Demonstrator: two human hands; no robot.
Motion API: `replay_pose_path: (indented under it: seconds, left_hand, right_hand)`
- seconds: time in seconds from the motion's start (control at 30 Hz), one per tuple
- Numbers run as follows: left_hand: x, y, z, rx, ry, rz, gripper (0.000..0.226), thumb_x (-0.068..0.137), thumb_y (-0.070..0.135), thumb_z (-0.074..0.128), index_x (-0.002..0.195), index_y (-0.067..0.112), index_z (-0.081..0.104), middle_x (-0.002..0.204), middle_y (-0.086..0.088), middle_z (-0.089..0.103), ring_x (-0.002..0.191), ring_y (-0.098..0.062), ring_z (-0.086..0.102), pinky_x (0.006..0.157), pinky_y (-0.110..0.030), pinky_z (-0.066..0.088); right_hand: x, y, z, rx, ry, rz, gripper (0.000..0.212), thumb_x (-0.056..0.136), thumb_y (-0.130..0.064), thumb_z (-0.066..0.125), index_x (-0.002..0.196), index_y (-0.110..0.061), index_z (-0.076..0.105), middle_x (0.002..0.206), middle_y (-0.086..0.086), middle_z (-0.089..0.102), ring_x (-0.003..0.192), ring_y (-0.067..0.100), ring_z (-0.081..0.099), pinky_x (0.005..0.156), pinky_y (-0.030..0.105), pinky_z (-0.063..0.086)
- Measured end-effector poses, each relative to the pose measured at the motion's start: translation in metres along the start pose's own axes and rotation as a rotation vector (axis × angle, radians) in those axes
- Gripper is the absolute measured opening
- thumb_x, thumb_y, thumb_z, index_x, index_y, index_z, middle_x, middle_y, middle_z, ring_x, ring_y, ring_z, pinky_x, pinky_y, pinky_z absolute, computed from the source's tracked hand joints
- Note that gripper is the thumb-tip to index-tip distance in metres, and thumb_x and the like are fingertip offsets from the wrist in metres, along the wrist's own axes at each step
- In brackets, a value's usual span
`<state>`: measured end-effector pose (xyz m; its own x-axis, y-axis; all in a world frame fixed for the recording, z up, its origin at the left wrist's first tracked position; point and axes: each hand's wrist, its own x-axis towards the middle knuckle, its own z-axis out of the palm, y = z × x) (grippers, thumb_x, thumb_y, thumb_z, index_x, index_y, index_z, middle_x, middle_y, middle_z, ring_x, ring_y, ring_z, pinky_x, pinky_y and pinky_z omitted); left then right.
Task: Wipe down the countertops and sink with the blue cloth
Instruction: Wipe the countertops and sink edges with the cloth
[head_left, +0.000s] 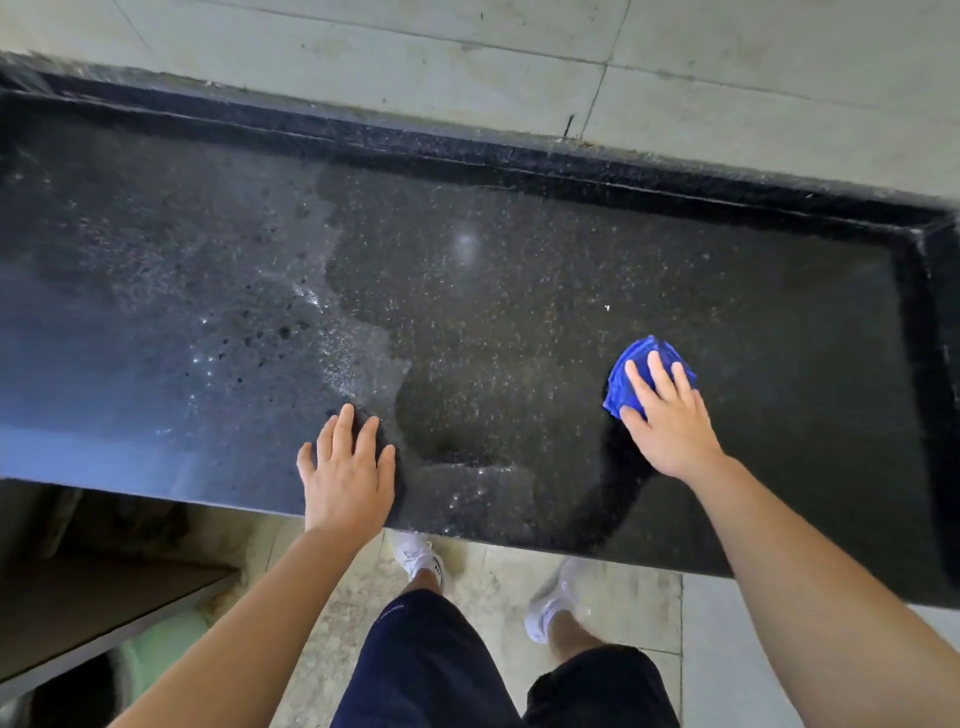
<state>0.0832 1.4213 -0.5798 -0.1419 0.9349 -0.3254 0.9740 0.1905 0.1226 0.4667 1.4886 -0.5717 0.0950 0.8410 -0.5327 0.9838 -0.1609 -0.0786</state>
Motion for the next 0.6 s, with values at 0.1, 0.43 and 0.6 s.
replay_pose_path:
  seconds: [0.1, 0.43, 0.6]
  left_hand:
    - [-0.023, 0.011, 0.004, -0.003, 0.001, 0.001, 0.051, 0.102, 0.042, 0.036, 0.147, 0.019, 0.043, 0.160, -0.011, 0.027, 0.145, -0.031, 0.027, 0.115, -0.055, 0.022]
    - [-0.086, 0.051, 0.024, 0.017, -0.111, -0.109, 0.059, 0.104, 0.048, 0.021, 0.157, 0.023, 0.018, 0.166, -0.002, 0.003, 0.152, -0.022, 0.000, 0.121, -0.048, 0.013]
    - [-0.096, 0.065, 0.034, 0.017, -0.133, -0.125, 0.060, 0.103, 0.049, 0.020, 0.158, 0.024, 0.014, 0.166, 0.000, 0.002, 0.153, -0.020, -0.001, 0.120, -0.048, 0.013]
  right_hand:
    - [-0.005, 0.001, 0.005, 0.011, 0.020, 0.070, 0.062, 0.106, -0.039, 0.029, 0.161, -0.026, 0.004, 0.168, 0.002, -0.010, 0.153, 0.034, -0.009, 0.124, 0.051, 0.006]
    - [-0.109, -0.044, 0.087, -0.089, -0.002, -0.657, 0.064, 0.096, -0.041, 0.021, 0.158, -0.027, 0.024, 0.168, 0.000, 0.009, 0.155, 0.031, 0.000, 0.124, 0.054, 0.005]
    - [-0.099, 0.064, 0.078, -0.034, 0.051, -0.440, 0.067, 0.092, -0.050, 0.021, 0.158, -0.038, 0.019, 0.167, -0.010, -0.003, 0.155, 0.023, -0.006, 0.123, 0.055, 0.009]
